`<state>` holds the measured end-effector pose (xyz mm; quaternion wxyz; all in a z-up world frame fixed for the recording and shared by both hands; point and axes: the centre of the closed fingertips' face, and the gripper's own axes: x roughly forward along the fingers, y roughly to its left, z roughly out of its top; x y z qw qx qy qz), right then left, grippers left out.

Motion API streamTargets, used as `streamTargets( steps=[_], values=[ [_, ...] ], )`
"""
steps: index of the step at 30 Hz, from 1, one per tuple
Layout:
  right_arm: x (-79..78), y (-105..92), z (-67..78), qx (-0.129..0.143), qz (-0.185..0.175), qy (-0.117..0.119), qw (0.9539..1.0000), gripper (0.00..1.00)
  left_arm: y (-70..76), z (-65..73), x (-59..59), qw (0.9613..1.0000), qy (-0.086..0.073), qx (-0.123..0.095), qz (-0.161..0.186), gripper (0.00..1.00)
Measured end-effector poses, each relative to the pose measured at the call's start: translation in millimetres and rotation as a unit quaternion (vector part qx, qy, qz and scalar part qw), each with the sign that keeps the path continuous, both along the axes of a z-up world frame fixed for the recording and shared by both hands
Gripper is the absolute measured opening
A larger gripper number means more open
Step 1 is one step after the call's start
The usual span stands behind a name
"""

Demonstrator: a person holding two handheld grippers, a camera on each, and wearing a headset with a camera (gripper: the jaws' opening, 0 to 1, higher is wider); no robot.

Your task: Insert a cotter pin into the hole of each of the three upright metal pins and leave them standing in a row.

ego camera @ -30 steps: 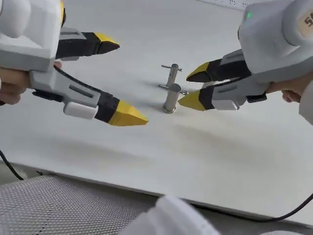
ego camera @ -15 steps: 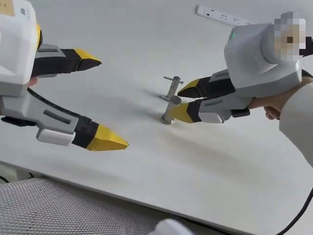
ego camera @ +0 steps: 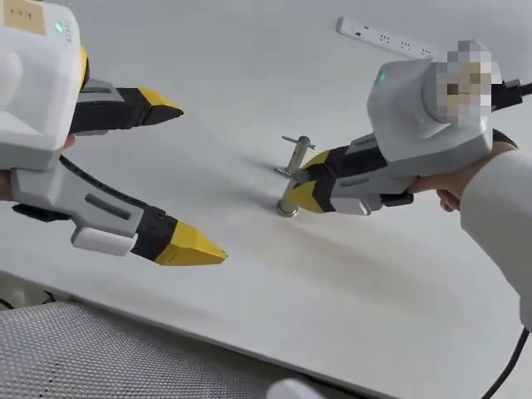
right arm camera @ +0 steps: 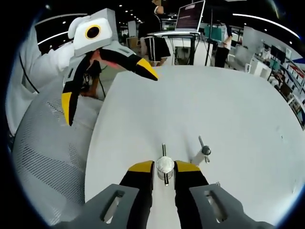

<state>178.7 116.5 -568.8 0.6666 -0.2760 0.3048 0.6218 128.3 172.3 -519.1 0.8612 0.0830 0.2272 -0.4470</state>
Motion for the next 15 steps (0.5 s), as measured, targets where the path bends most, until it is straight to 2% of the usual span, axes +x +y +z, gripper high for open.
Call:
streamTargets(
  steps=[2,8,15],
  values=[
    [3.0,-1.5,-1.7,-0.007,0.002,-0.008,0.9999,0.09,0.2,0.0,-0.1,1.0,0.0,0.0,0.002,0.99],
    [2.1,-1.7,-0.7,-0.006,0.005,-0.004,1.0,0.08,1.7,0.3,-0.2,1.0,0.0,0.001,0.002,0.99],
    [-1.8,-3.6,5.0,0.003,0.008,-0.025,0.9997,0.08,1.3,-2.2,-1.0,1.0,0.004,0.005,0.005,0.99]
  ],
)
